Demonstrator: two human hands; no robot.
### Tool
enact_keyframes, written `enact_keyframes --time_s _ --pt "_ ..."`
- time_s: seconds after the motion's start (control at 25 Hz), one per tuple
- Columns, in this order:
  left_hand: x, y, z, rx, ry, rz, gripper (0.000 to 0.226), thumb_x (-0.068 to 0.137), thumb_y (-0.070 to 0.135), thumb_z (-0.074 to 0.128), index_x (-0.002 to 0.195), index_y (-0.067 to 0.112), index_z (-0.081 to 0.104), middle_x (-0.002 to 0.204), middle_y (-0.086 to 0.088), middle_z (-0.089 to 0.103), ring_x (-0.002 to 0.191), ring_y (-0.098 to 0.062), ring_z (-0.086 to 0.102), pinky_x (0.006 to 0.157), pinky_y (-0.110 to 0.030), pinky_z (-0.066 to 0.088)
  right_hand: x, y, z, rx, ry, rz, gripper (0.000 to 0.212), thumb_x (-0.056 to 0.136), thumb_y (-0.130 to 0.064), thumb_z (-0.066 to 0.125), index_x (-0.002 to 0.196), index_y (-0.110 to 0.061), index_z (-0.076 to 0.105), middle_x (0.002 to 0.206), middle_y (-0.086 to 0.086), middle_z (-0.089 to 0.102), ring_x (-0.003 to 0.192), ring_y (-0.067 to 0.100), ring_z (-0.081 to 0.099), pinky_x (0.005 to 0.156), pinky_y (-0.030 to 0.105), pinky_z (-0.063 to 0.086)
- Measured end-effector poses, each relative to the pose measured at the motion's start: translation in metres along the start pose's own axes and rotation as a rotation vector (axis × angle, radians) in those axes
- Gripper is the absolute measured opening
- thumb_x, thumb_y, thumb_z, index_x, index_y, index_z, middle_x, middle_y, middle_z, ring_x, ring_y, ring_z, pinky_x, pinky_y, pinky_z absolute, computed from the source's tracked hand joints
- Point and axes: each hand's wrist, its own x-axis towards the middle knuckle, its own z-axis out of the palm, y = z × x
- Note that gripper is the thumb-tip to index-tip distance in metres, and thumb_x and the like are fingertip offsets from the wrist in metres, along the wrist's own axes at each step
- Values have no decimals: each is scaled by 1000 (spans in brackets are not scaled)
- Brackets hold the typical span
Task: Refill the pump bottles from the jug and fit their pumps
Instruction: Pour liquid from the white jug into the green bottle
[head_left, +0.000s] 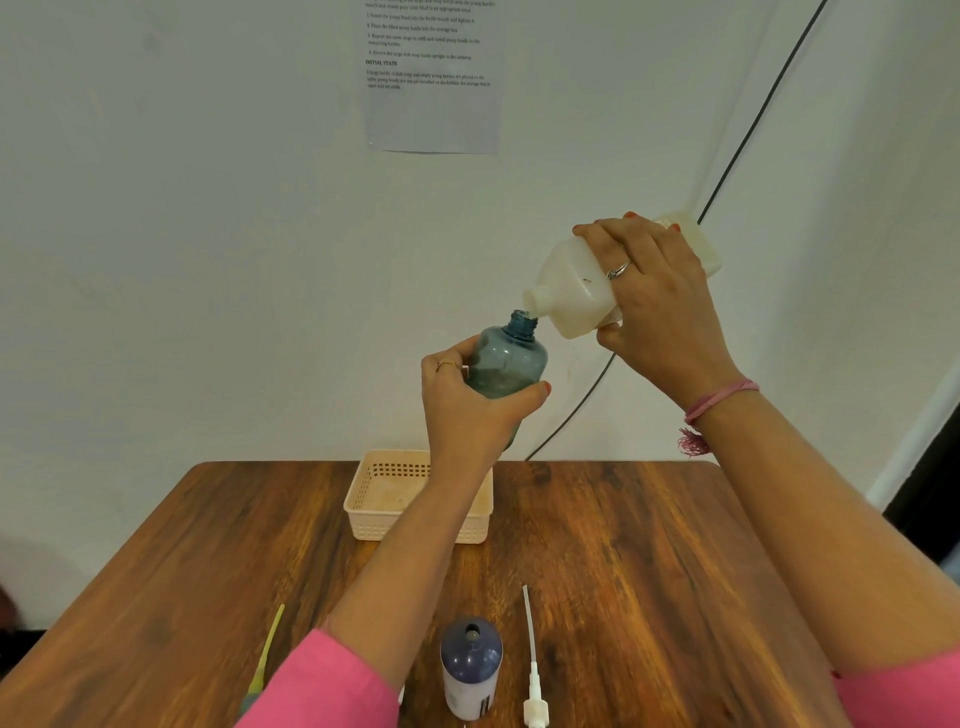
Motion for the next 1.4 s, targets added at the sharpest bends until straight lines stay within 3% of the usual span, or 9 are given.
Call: enact_keyframes --time_s 1.4 --pt "-5 1 -1 8 20 -11 69 56 20 91 108 32 46 119 4 45 92 5 51 66 -1 45 0 0 0 -34 1 -31 80 65 -5 75 138 -14 42 134 11 51 129 34 42 105 55 35"
